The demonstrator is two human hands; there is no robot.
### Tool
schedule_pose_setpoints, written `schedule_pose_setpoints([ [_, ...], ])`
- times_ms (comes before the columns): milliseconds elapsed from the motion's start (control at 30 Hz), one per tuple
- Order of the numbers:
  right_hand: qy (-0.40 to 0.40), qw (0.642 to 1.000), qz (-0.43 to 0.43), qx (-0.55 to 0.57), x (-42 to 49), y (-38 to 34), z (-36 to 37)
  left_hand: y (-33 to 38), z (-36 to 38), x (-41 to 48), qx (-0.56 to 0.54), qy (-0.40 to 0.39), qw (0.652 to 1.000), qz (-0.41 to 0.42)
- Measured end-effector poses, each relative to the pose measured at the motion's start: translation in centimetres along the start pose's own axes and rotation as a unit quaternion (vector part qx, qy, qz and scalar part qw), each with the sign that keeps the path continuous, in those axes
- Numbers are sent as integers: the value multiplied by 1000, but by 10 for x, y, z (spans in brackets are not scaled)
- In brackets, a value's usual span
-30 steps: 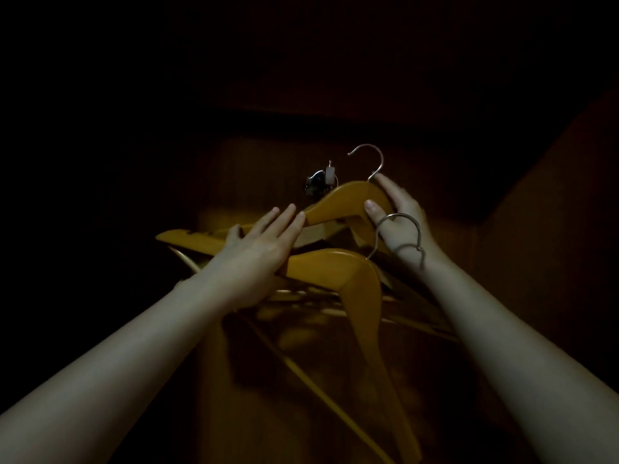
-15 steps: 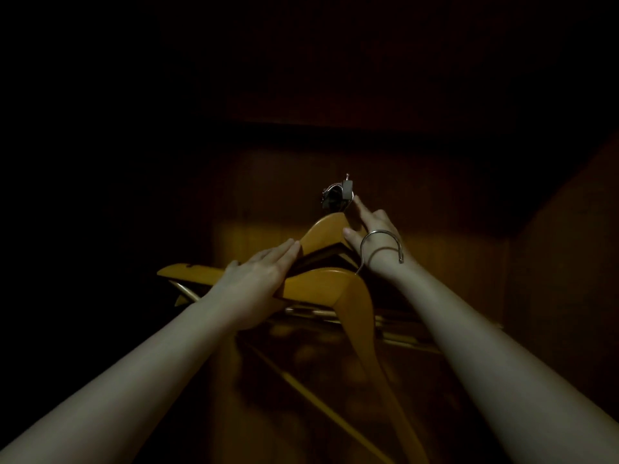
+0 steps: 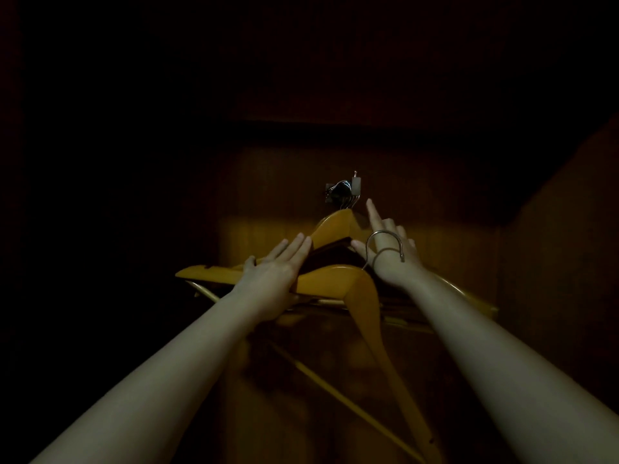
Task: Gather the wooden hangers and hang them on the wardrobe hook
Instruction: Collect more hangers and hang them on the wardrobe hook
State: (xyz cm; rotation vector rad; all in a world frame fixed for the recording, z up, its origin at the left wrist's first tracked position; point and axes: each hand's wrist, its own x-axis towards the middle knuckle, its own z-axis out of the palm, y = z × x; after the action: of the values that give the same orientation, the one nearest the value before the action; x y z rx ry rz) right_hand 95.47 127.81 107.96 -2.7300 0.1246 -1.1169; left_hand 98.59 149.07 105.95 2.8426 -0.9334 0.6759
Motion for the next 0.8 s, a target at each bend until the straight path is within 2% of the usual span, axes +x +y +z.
schedule_pose_setpoints([
  [67, -7, 1000, 11, 4, -13, -3, -5, 0, -3, -2, -23, -13, 1000, 0],
  [233, 63, 996, 33, 50, -60, 5, -14, -1, 0, -26, -37, 28, 999, -4],
  [333, 53, 987, 37, 147, -93, -4, -22, 2, 3, -51, -13, 83, 996, 11],
  [400, 44, 976, 45, 209, -120, -13, -22, 5, 4, -69, -2, 92, 996, 22],
  [467, 22, 966, 58, 250, -150, -22, -20, 10, 10, -86, 3, 72, 997, 24],
  [633, -102, 933, 115, 326, -225, -43, 0, 18, 51, -131, -36, 7, 998, 41],
  [800, -135, 961, 129, 203, -289, -44, 29, 31, 101, -174, -42, -59, 996, 59],
])
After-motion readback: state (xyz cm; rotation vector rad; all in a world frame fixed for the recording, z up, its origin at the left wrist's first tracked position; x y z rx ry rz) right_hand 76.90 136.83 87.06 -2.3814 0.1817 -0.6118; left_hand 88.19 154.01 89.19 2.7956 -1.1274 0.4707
